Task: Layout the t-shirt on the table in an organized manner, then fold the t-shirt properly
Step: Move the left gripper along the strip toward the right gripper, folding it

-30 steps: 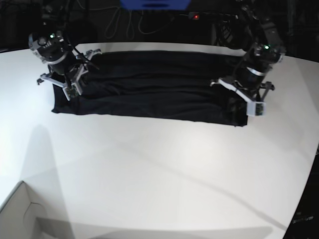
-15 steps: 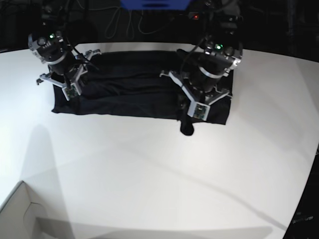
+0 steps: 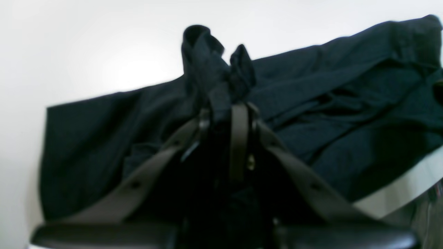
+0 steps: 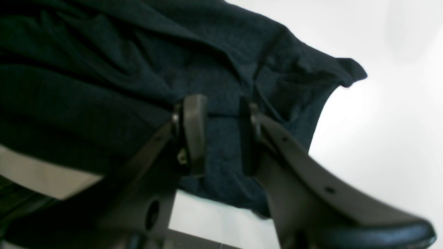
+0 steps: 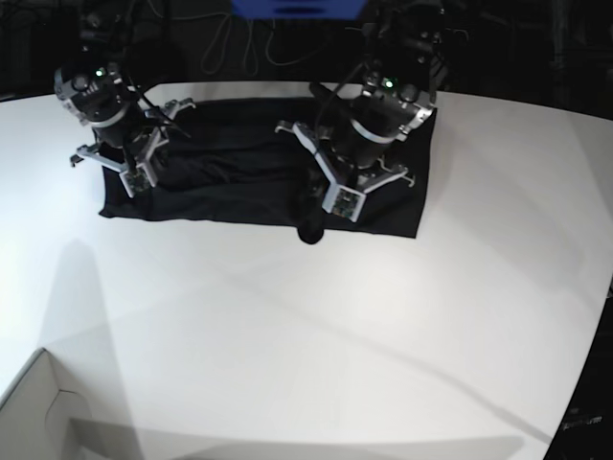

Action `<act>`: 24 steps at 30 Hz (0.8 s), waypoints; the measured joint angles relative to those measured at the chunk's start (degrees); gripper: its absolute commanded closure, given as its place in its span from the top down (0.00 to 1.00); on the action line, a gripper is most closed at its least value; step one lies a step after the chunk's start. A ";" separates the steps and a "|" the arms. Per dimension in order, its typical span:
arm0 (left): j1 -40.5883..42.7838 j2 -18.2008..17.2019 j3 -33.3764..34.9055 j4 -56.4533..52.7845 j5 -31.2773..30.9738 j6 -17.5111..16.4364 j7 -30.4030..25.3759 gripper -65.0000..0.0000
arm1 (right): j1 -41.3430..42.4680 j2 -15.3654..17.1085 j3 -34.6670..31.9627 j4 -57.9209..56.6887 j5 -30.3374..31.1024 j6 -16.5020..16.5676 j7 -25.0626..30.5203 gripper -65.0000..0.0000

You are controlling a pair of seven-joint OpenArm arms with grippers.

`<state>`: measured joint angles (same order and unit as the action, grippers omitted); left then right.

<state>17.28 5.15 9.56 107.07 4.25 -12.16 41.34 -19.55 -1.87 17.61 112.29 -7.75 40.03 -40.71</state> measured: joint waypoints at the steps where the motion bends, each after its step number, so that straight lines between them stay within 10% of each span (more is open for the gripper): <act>1: 0.00 0.00 -0.02 -0.61 0.00 -0.02 0.13 0.00 | 0.00 -0.02 0.00 0.00 0.04 0.02 0.02 0.26; 24: -1.77 -0.02 4.48 -2.80 -0.04 0.00 0.24 0.01 | -0.17 -0.02 0.00 -0.02 0.02 0.00 0.02 0.26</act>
<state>15.51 5.13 14.04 104.27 4.21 -12.16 41.58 -19.73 -1.89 17.61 112.27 -7.73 40.03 -40.69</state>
